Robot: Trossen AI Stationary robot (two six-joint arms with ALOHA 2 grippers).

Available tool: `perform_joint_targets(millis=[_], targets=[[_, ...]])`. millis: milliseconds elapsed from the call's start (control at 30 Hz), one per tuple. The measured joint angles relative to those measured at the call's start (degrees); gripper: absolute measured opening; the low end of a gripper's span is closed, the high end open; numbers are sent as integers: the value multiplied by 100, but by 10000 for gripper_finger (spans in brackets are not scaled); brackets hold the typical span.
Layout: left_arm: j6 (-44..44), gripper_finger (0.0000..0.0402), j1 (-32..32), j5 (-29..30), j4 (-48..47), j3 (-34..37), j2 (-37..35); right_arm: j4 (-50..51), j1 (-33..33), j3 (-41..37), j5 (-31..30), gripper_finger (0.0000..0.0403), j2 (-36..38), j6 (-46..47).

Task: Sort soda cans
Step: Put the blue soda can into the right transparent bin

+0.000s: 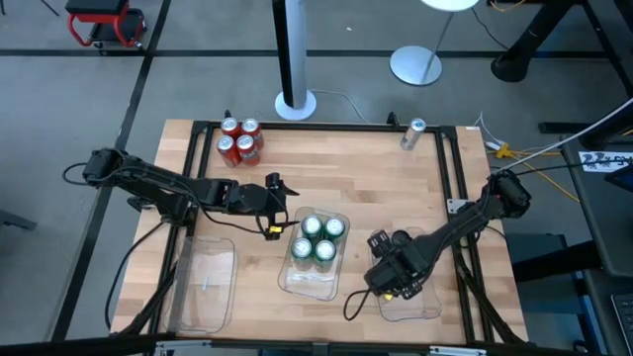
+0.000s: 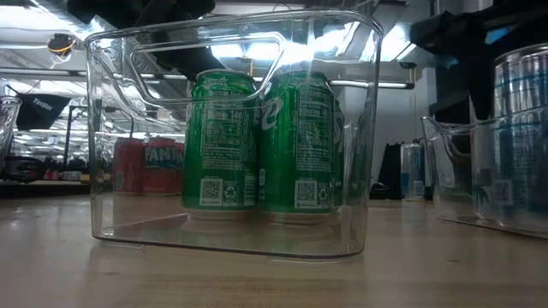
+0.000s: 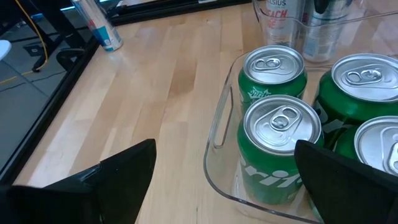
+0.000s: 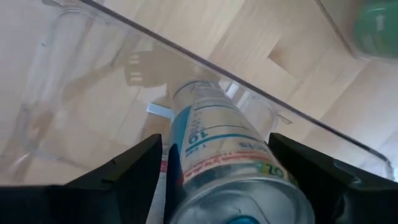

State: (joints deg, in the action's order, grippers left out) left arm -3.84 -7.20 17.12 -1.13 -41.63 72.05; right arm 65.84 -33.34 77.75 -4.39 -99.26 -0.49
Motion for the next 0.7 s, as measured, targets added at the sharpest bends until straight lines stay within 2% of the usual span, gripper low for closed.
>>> perform_joint_targets(millis=[167,267,467,700], targets=[[-7,371,0,0,1,0,0,223,0,361,139,295,0,-104],[-9,371,0,0,2,1,0,507,0,760,19,295,0,-292],[-11,371,0,0,4,0,0,1561,36,1703,-878,296,2,-412],[-22,371,0,0,4,0,0,2410,228,2407,-2481,296,9,-1172]])
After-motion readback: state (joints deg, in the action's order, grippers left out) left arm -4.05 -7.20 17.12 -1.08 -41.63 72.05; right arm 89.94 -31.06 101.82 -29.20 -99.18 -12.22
